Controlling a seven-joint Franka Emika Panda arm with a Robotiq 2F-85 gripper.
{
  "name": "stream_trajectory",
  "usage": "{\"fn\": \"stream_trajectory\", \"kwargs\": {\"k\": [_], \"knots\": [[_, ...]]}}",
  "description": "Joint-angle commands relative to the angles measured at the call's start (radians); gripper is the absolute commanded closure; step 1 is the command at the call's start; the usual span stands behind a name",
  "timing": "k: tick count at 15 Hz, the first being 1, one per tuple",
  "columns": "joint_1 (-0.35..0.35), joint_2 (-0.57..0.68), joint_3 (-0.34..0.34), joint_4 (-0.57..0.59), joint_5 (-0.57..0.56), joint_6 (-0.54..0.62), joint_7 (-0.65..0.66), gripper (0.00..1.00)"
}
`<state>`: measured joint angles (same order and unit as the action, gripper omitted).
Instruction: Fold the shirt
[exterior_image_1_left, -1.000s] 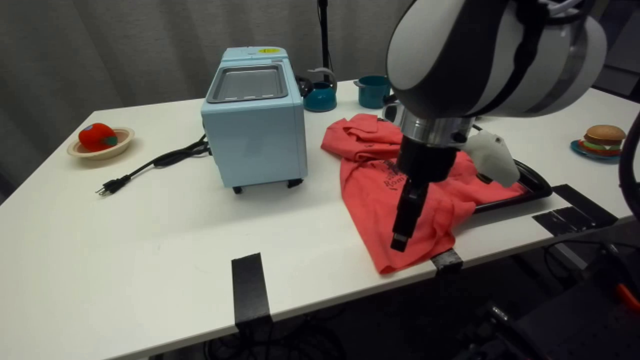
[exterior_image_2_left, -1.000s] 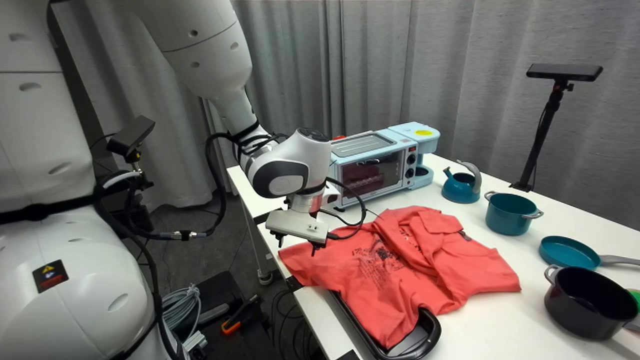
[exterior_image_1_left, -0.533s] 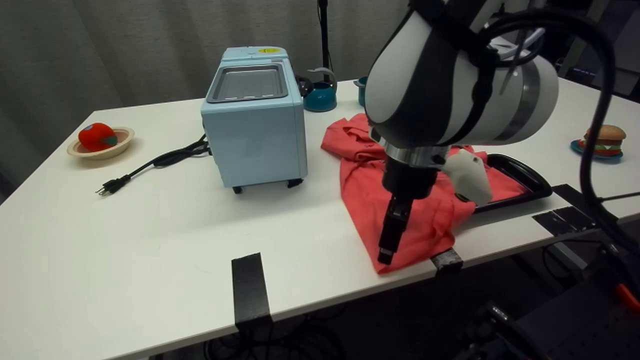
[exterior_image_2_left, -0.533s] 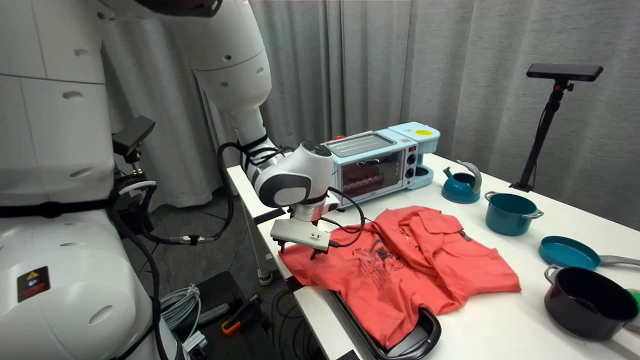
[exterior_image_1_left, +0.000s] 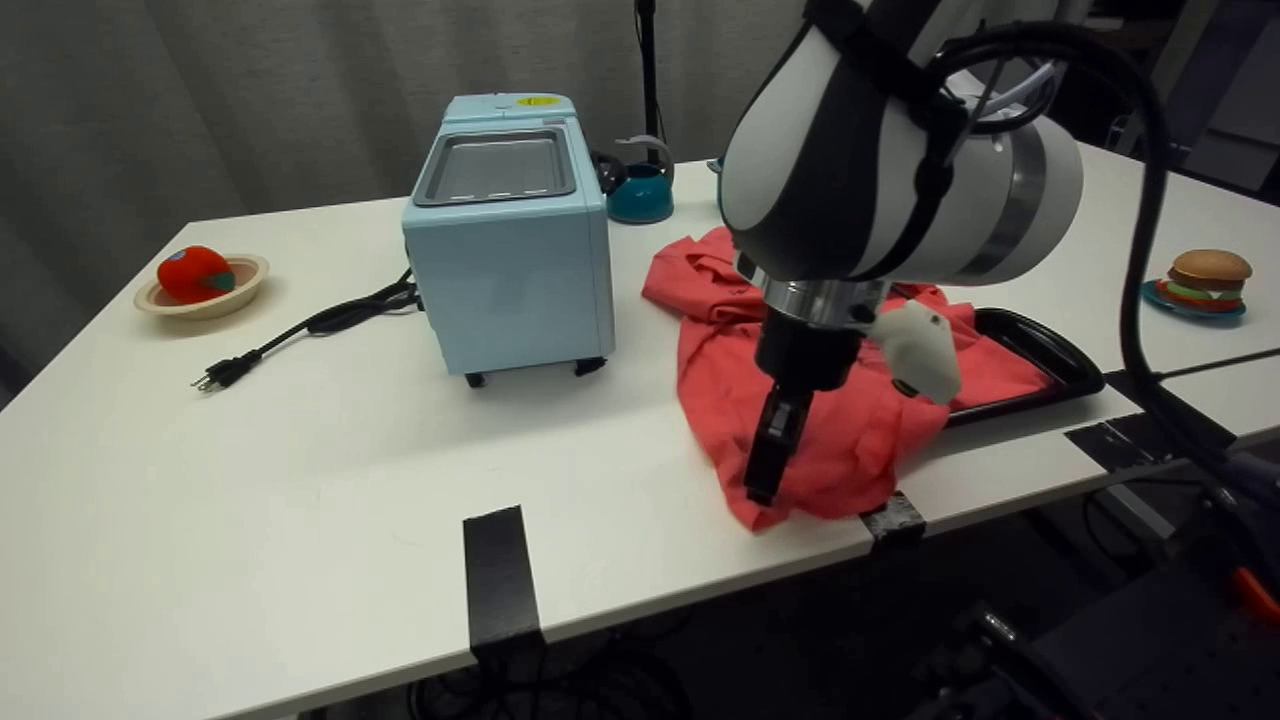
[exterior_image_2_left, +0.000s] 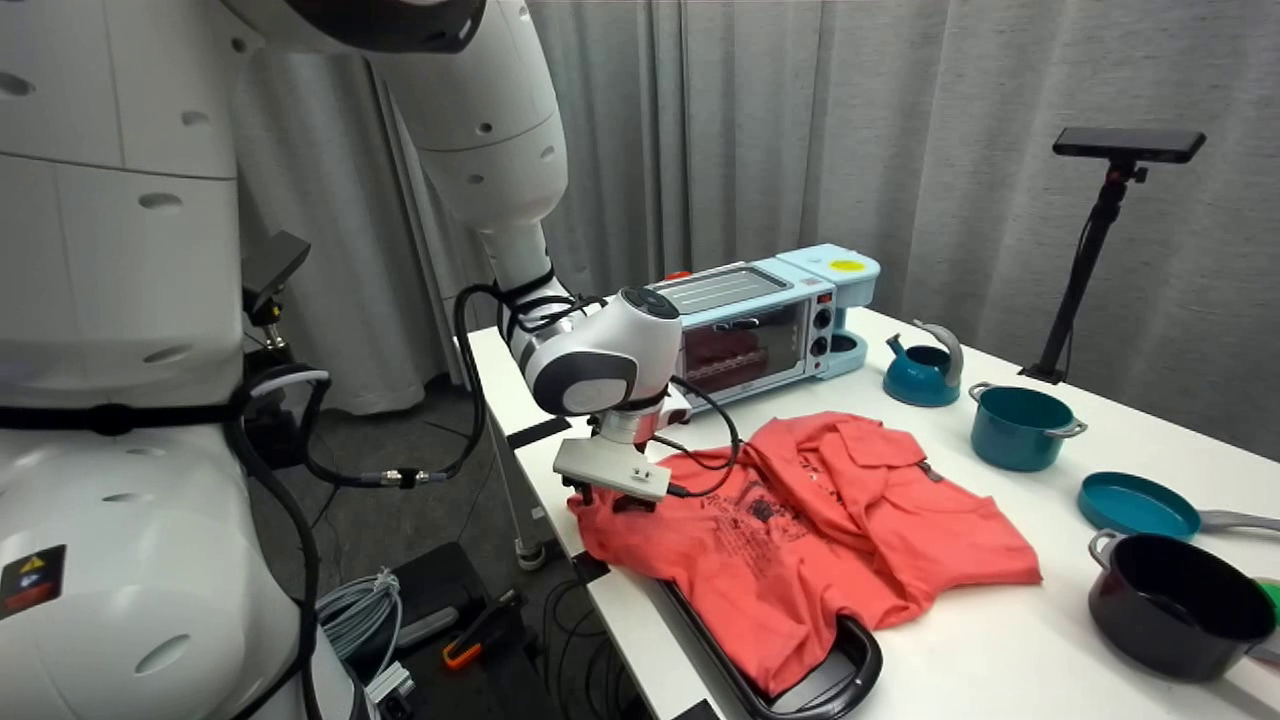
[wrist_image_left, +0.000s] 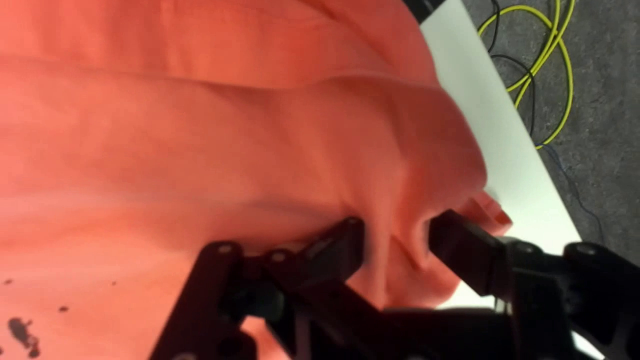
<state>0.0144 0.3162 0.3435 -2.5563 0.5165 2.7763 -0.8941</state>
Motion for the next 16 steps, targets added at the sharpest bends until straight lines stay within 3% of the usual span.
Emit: {"fn": "stream_trajectory", "kwargs": {"k": [1, 3, 7, 11, 16], "knots": [[-0.044, -0.005, 0.047, 0.011, 0.0, 0.003, -0.009, 0.86], [-0.046, -0.038, 0.049, 0.006, -0.008, -0.013, 0.001, 1.0], [-0.039, -0.132, 0.023, -0.011, -0.029, -0.045, 0.025, 0.98], [-0.025, -0.208, -0.052, 0.02, -0.101, -0.063, 0.06, 1.0], [-0.014, -0.213, -0.149, 0.114, -0.22, 0.019, 0.083, 1.0]]}}
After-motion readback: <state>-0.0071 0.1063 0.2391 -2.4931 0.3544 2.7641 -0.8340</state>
